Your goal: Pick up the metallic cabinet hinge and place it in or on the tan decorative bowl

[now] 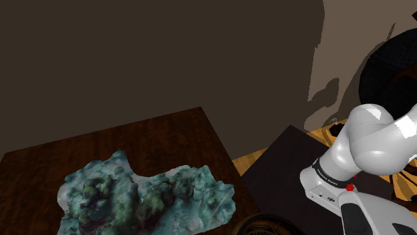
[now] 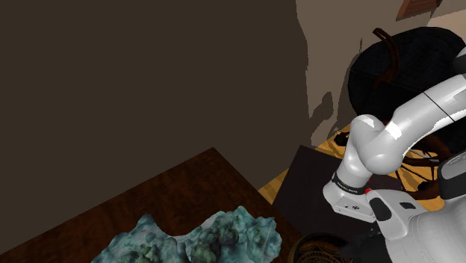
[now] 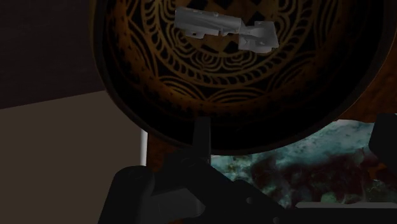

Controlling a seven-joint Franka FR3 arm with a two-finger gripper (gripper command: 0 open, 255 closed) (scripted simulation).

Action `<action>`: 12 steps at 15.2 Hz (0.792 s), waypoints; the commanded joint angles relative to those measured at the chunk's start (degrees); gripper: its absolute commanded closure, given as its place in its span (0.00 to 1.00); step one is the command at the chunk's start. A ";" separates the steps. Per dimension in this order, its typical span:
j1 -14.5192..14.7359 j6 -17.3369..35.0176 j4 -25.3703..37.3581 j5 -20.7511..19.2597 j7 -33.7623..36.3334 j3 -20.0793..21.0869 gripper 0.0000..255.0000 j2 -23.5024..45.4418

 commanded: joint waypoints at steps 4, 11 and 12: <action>0.89 -7.27 6.40 -0.49 0.16 -2.20 0.00 -0.62; 0.89 -7.27 6.40 -0.49 0.16 -2.20 0.00 -0.61; 0.89 -7.26 6.39 -0.49 0.16 -2.20 0.00 -0.62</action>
